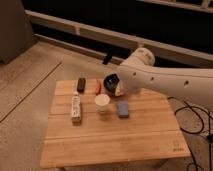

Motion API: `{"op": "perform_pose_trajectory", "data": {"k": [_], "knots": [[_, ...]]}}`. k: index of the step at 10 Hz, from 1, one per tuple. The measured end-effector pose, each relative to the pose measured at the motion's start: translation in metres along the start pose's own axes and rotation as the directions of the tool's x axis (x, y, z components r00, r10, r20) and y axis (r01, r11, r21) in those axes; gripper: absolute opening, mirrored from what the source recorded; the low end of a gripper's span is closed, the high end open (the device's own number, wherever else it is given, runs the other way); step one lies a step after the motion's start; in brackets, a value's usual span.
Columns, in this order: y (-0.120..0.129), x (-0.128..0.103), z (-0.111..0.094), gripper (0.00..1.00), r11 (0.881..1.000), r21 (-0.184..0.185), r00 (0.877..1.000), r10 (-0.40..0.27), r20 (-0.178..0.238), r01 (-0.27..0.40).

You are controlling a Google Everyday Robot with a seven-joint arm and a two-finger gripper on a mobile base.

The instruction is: Wipe the white sponge on the table

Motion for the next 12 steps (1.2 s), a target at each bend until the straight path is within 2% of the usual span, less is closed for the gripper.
{"op": "perform_pose_trajectory", "data": {"k": [2, 4, 7, 8, 12], "knots": [[-0.013, 0.009, 0.015, 0.65, 0.998, -0.052, 0.999, -0.026, -0.026, 0.025], [-0.025, 0.01, 0.025, 0.65, 0.995, -0.06, 0.995, -0.084, -0.049, 0.081], [-0.039, 0.004, 0.045, 0.65, 0.98, -0.065, 0.976, -0.193, -0.1, 0.187], [-0.033, 0.002, 0.059, 0.65, 0.971, -0.086, 0.964, -0.234, -0.125, 0.224], [-0.022, 0.007, 0.098, 0.65, 0.953, -0.123, 0.932, -0.299, -0.205, 0.278]]}}
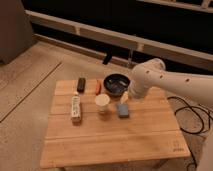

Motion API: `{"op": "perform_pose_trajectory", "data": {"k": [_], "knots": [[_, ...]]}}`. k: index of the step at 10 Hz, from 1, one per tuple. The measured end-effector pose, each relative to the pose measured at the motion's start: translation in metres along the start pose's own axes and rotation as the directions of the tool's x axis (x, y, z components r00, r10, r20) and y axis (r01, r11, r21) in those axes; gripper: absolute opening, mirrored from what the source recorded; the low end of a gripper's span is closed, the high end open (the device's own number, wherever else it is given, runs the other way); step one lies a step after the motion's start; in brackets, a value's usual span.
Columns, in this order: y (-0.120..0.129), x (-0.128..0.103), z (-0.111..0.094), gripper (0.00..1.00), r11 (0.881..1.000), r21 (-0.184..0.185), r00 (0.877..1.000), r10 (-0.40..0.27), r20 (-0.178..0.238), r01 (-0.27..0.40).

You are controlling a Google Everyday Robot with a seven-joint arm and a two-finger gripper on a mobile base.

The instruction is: Wipe the white sponge on the table

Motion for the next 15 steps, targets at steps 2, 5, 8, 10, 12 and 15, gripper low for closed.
{"op": "perform_pose_trajectory", "data": {"k": [2, 5, 8, 10, 12, 15], "knots": [[-0.002, -0.003, 0.017, 0.65, 1.0, 0.0, 0.999, -0.009, -0.039, 0.009], [-0.004, -0.006, 0.038, 0.65, 1.0, 0.0, 0.996, -0.01, -0.085, 0.01], [-0.004, -0.017, 0.053, 0.65, 1.0, 0.001, 0.996, -0.013, -0.094, 0.013], [-0.005, -0.017, 0.053, 0.65, 1.0, 0.002, 0.996, -0.012, -0.094, 0.012], [-0.004, -0.017, 0.053, 0.65, 1.0, 0.002, 0.996, -0.011, -0.094, 0.012], [-0.007, -0.023, 0.05, 0.65, 1.0, 0.013, 0.998, -0.013, -0.068, 0.014]]}}
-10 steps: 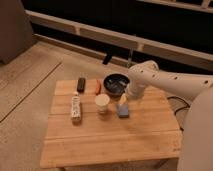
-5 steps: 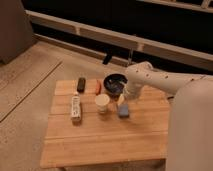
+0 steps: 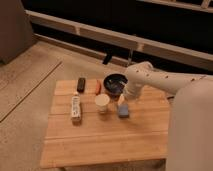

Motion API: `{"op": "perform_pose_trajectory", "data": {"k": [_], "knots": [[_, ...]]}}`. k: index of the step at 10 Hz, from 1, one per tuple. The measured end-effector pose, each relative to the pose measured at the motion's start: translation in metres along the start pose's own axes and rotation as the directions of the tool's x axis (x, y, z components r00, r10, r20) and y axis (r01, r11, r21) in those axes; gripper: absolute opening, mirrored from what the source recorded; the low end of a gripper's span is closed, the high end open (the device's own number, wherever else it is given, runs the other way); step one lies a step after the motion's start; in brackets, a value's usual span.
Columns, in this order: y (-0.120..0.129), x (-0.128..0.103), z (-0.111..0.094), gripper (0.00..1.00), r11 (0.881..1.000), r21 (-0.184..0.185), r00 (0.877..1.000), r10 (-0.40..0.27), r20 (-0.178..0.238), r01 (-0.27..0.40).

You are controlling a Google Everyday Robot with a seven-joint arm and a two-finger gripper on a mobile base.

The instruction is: Wipe the white sponge on the table

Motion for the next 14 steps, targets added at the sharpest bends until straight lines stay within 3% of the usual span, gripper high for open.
{"op": "perform_pose_trajectory", "data": {"k": [3, 7, 10, 11, 14], "knots": [[-0.002, -0.007, 0.008, 0.65, 1.0, 0.023, 1.0, -0.012, 0.013, 0.012], [0.006, -0.016, 0.043, 0.65, 0.998, 0.044, 0.999, -0.035, -0.038, 0.036], [0.01, -0.028, 0.062, 0.65, 0.998, 0.039, 0.997, -0.041, -0.064, 0.044], [0.012, -0.03, 0.069, 0.63, 0.999, 0.034, 0.996, -0.04, -0.079, 0.042], [0.014, -0.028, 0.085, 0.34, 0.999, 0.014, 0.992, -0.034, -0.121, 0.036]]}}
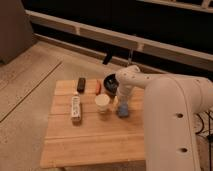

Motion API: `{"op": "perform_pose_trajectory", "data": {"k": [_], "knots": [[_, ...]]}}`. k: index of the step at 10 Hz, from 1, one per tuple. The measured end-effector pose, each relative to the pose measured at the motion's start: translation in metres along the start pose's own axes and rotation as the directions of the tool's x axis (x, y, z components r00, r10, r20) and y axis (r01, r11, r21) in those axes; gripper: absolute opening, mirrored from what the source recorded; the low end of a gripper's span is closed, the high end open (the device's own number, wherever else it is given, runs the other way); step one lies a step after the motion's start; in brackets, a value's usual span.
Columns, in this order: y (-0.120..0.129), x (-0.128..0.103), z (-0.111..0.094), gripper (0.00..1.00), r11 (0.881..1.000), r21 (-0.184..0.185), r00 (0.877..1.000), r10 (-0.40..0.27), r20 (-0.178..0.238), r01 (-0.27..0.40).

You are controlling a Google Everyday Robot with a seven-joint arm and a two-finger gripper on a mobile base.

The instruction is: Wipe the white sponge on the table

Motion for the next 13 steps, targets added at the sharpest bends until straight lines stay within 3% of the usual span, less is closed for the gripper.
{"op": "perform_pose_trajectory", "data": {"k": [3, 4, 9, 11, 13], "knots": [[0.004, -0.003, -0.001, 0.04, 1.0, -0.009, 1.0, -0.003, -0.002, 0.003], [0.006, -0.003, -0.001, 0.0, 1.0, -0.013, 1.0, -0.007, -0.005, 0.007], [0.043, 0.003, 0.006, 0.0, 0.996, -0.037, 0.996, -0.084, -0.029, 0.083], [0.046, 0.008, 0.005, 0.0, 0.995, -0.03, 0.995, -0.096, -0.036, 0.095], [0.026, 0.023, 0.0, 0.0, 0.998, -0.001, 0.997, -0.055, -0.057, 0.055]]}}
